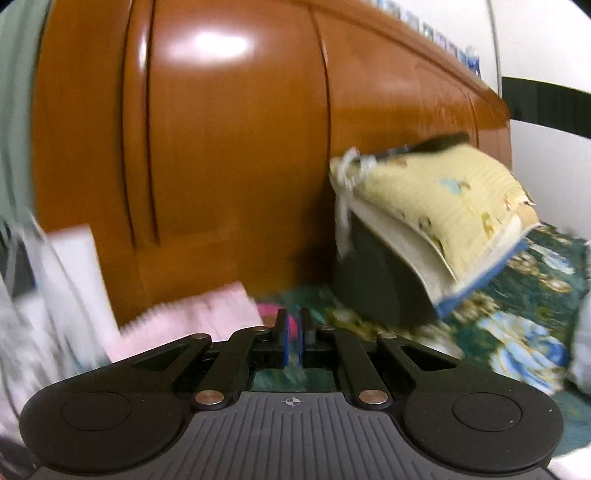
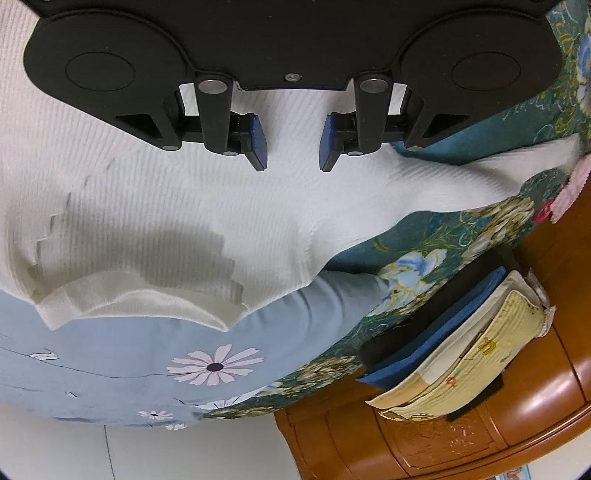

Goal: Fold clothes

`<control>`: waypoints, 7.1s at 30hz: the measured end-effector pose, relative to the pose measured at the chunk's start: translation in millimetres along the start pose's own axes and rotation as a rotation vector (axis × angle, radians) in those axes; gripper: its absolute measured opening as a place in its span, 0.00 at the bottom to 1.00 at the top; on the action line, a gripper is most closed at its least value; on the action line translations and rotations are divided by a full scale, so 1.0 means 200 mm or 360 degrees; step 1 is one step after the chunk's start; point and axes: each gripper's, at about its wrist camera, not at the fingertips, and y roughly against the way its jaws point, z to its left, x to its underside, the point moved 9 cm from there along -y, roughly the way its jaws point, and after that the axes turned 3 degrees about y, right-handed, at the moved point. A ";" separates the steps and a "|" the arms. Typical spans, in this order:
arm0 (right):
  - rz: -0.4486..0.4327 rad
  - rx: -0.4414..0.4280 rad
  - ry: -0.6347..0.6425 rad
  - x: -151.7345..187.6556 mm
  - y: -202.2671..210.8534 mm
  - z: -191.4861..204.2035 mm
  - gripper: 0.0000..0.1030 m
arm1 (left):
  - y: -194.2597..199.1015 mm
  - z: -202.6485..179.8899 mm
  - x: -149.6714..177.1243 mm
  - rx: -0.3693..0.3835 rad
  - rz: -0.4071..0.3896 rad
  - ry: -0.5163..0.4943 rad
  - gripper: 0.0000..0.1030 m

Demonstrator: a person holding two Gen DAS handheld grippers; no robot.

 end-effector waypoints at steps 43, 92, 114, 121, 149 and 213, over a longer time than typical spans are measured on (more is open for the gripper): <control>0.0029 -0.0016 0.0313 0.13 0.11 0.10 0.56 | -0.09 0.01 0.52 0.0127 0.0286 0.0699 0.10; -0.0068 0.0179 0.0529 0.58 1.24 0.09 0.77 | 0.84 -0.22 0.79 0.0590 0.0438 0.0205 0.85; 0.0022 -0.0025 -0.0158 1.23 1.50 -0.20 0.77 | 1.35 -0.25 1.41 0.0804 0.0597 -0.0411 0.99; 0.0071 -0.0124 -0.0178 1.29 1.45 -0.11 0.17 | 1.40 -0.18 1.42 0.0824 0.0645 -0.0347 0.73; -0.0279 0.0373 -0.0184 0.90 1.65 -0.79 0.34 | 1.71 -0.46 1.25 0.0888 0.0386 -0.0485 0.79; -0.0083 0.0790 0.0286 0.68 1.40 -1.39 0.47 | 1.65 -2.09 1.85 0.1573 0.1084 -0.0106 0.34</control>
